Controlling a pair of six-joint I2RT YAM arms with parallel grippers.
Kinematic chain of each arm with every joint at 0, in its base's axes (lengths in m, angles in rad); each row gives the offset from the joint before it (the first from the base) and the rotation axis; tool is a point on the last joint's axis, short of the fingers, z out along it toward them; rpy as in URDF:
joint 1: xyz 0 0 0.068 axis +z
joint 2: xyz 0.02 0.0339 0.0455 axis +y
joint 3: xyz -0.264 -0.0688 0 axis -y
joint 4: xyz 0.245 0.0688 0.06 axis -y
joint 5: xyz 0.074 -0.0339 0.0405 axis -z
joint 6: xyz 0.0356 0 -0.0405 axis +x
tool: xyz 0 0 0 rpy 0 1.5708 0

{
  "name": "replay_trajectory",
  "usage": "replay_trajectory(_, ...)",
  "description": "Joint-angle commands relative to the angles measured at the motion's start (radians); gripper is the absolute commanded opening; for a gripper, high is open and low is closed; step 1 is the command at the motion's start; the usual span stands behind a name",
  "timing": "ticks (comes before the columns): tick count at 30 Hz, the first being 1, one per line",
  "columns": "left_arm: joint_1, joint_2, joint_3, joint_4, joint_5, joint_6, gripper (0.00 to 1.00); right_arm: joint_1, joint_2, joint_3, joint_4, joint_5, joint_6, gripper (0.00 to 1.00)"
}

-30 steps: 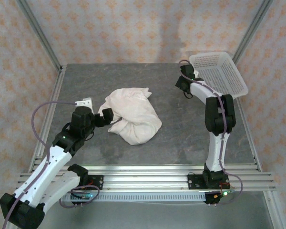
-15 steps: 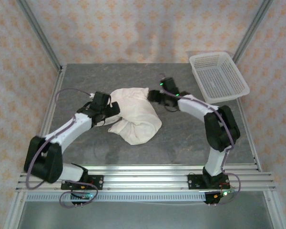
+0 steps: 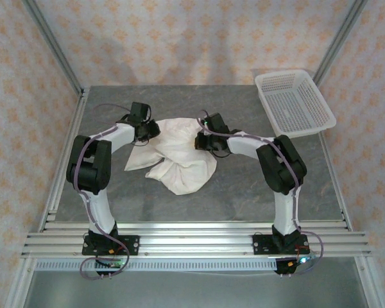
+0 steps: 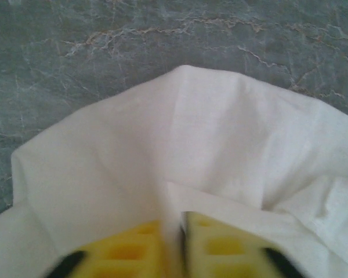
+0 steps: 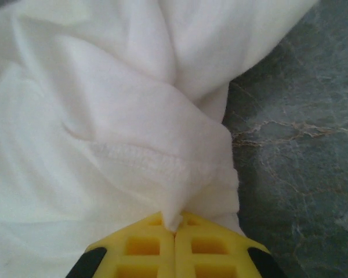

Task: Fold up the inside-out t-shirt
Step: Flatten out the T-shirt at the center of the table.

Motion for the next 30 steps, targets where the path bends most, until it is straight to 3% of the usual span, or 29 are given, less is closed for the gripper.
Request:
replay_trajectory(1,0.003,-0.187,0.053,-0.064,0.038,0.047,0.00,0.002,-0.214,-0.035,0.029,0.057,-0.009,0.00)
replay_trajectory(7,-0.043,-0.530,0.149,-0.200,0.096,0.093,0.00,0.006,-0.559,-0.128,0.001,0.056,-0.007,0.00)
replay_trajectory(12,-0.208,-0.737,0.186,-0.266,-0.084,0.220,0.00,0.063,-0.810,-0.300,0.111,0.045,-0.006,0.00)
replay_trajectory(14,-0.228,-0.785,0.137,-0.258,-0.126,0.218,0.00,0.113,-0.875,-0.396,0.147,0.073,-0.019,0.00)
replay_trajectory(17,-0.229,-0.815,0.021,-0.256,-0.172,0.203,0.00,0.180,-0.894,-0.532,0.180,0.095,0.000,0.00)
replay_trajectory(20,-0.231,-0.799,-0.116,-0.272,-0.212,0.176,0.00,0.251,-0.816,-0.638,0.228,0.046,0.056,0.01)
replay_trajectory(24,-0.232,-0.794,-0.274,-0.333,-0.320,0.074,0.00,0.315,-0.694,-0.640,0.218,-0.124,0.081,0.21)
replay_trajectory(25,-0.232,-0.813,-0.315,-0.347,-0.374,0.047,0.10,0.315,-0.702,-0.629,0.195,-0.105,0.081,0.28)
replay_trajectory(27,-0.232,-0.871,-0.369,-0.362,-0.475,0.018,0.49,0.311,-0.744,-0.605,0.132,0.037,0.065,0.41)
replay_trajectory(28,-0.232,-0.914,-0.392,-0.357,-0.520,0.010,0.64,0.305,-0.767,-0.590,0.094,0.153,0.067,0.54)
replay_trajectory(30,-0.231,-0.993,-0.427,-0.339,-0.586,-0.008,0.83,0.244,-0.775,-0.563,0.064,0.305,0.112,0.66)
